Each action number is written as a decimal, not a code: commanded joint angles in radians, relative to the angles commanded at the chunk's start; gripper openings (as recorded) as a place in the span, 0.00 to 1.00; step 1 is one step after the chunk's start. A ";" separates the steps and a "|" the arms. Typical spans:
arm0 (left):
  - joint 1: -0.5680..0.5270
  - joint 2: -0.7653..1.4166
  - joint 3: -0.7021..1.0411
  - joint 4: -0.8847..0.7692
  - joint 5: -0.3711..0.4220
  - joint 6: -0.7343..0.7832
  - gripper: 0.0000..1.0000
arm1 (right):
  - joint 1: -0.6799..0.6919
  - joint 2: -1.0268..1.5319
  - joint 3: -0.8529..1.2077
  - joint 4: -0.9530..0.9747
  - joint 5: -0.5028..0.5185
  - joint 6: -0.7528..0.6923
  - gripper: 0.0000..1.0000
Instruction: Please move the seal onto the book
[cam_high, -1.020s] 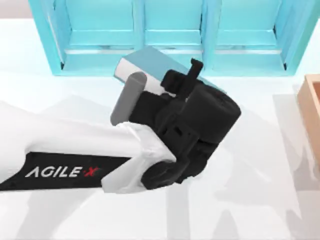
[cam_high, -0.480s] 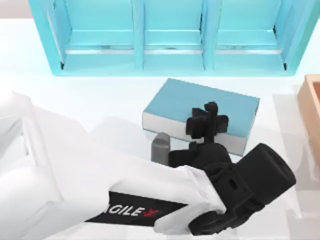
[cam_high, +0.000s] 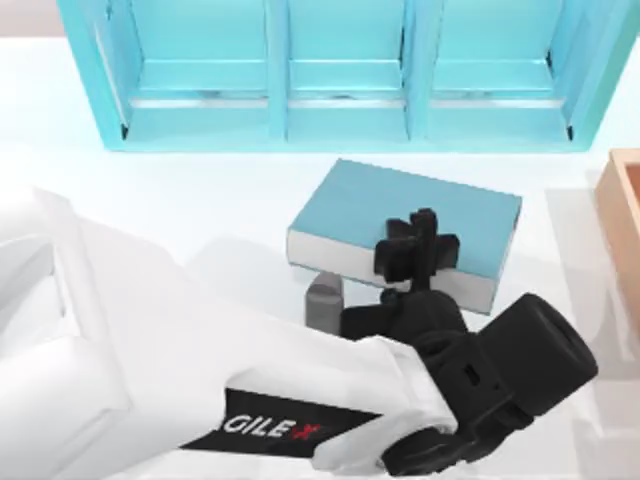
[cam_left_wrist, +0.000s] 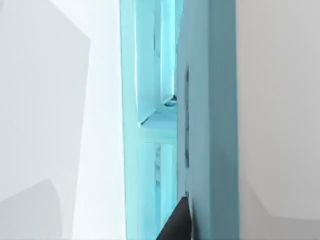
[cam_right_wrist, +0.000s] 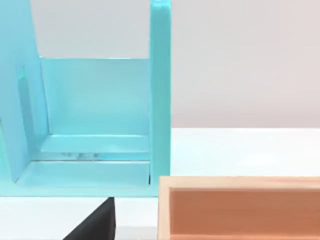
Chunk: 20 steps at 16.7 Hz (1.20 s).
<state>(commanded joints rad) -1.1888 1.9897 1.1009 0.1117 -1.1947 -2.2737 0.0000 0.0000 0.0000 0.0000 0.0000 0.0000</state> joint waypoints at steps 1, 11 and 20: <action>-0.004 -0.001 0.001 -0.007 -0.003 -0.006 0.00 | 0.000 0.000 0.000 0.000 0.000 0.000 1.00; -0.011 0.039 -0.013 0.035 -0.008 -0.027 0.00 | 0.000 0.000 0.000 0.000 0.000 0.000 1.00; -0.011 0.076 -0.033 0.085 -0.007 -0.022 0.23 | 0.000 0.000 0.000 0.000 0.000 0.000 1.00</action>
<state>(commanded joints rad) -1.1997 2.0655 1.0683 0.1971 -1.2022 -2.2954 0.0000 0.0000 0.0000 0.0000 0.0000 0.0000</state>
